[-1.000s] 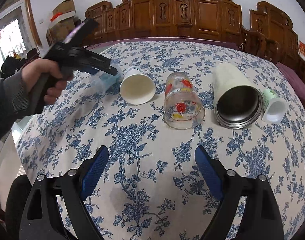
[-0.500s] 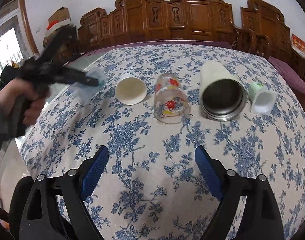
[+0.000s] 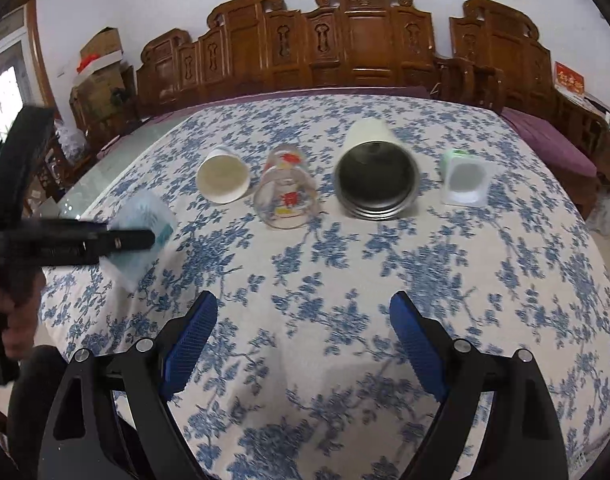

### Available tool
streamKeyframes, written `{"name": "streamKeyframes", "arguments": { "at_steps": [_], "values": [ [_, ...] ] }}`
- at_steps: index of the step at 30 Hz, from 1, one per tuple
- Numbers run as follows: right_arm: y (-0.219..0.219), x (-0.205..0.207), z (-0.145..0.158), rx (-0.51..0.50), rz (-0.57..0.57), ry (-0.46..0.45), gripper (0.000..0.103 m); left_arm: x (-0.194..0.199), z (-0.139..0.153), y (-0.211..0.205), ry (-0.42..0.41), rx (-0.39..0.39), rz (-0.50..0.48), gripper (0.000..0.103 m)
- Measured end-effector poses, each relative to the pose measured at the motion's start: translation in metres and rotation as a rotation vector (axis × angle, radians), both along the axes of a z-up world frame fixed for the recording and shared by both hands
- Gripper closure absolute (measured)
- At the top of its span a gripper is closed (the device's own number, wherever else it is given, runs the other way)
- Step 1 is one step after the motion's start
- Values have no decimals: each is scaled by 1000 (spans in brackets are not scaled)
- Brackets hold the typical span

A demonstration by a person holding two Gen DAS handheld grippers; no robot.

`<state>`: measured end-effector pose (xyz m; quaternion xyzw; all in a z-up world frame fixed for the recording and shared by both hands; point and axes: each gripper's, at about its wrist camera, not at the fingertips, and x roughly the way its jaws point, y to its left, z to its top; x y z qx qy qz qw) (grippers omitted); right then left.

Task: Flip cup upside down
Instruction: 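Lift the clear cup with the left tool and carry it toward the right tool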

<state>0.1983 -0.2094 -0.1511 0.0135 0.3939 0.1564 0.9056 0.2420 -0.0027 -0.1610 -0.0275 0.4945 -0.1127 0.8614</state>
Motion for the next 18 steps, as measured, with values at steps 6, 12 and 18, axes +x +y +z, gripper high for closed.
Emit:
{"name": "streamKeyframes", "arguments": {
  "at_steps": [6, 12, 18],
  "values": [
    [-20, -11, 3, -9, -44, -10, 13, -6, -17, -30, 32, -24, -26, 50],
    [-30, -20, 2, -8, -46, 5, 13, -4, -32, -46, 58, -5, -42, 50],
    [-30, -24, 2, -19, -31, 17, 13, -3, -32, -47, 63, -15, -34, 41]
  ]
}}
